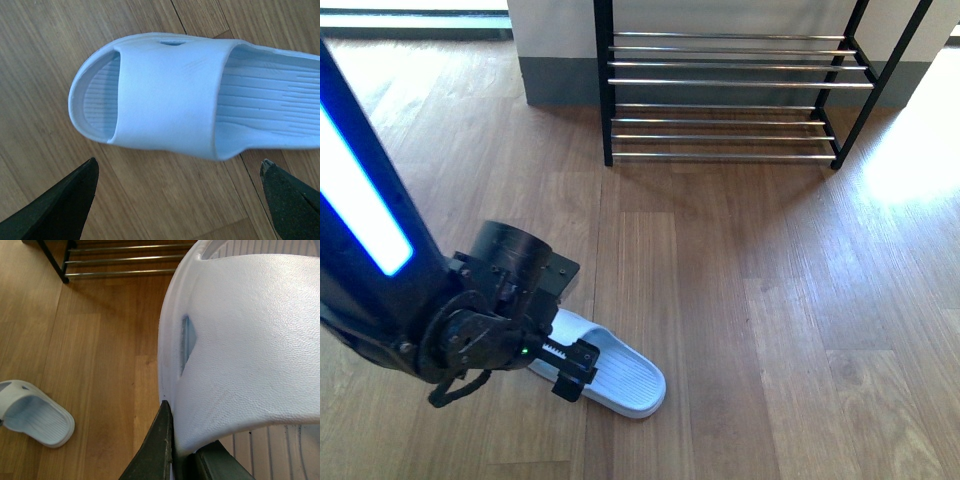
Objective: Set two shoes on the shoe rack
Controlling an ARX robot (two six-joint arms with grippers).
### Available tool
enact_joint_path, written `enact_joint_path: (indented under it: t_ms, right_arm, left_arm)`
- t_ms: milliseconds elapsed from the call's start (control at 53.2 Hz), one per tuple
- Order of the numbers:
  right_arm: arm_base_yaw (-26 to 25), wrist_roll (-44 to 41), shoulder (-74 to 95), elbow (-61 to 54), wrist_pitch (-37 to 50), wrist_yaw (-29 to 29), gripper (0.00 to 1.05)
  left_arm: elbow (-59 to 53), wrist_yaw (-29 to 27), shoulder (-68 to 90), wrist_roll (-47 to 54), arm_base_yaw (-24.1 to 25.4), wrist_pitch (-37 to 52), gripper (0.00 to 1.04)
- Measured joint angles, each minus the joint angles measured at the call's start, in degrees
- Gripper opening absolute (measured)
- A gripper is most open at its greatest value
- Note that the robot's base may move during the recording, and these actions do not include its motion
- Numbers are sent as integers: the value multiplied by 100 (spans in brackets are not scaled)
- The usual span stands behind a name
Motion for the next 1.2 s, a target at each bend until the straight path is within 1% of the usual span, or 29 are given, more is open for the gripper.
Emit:
enact_joint_path:
  t_ms: [94,319,507,582,657,808,864,883,920,939,1014,1127,1164,1202]
  right_arm:
    - [0,2,0,0,0,0,1]
    - [0,0,0,0,0,0,1]
    - [0,2,0,0,0,0,1]
    - [0,0,0,0,0,0,1]
    - [0,0,0,0,0,0,1]
    - [0,2,0,0,0,0,1]
    - [0,0,0,0,0,0,1]
    - [0,0,0,0,0,0,1]
    - [0,0,0,0,0,0,1]
    - [0,2,0,0,0,0,1]
    - [0,2,0,0,0,0,1]
    - [0,0,0,0,0,0,1]
    - [0,2,0,0,0,0,1]
    - [0,2,0,0,0,0,1]
  left_arm:
    - [450,-168,310,-138,-136,-214,95]
    - [984,-393,710,-247,-299,-542,95]
    - [1134,-529,822,-289,-330,-623,95]
    - [1152,-684,824,-289,-341,-625,95]
    - [1189,-962,835,-280,-352,-658,95]
    - [1237,-1141,887,-238,-385,-787,95]
    - [1255,-1156,905,-179,-400,-868,91]
    - [1259,-1167,907,-173,-400,-879,91]
    - [1272,-1237,914,-114,-420,-911,97]
    - [1274,-1263,914,-83,-431,-920,97]
    - [1283,-1274,914,-57,-442,-951,95]
    - [1285,-1366,911,-2,-457,-1064,95]
    - [1281,-1408,911,15,-474,-1084,93]
    - [1244,-1484,909,2,-527,-1082,88]
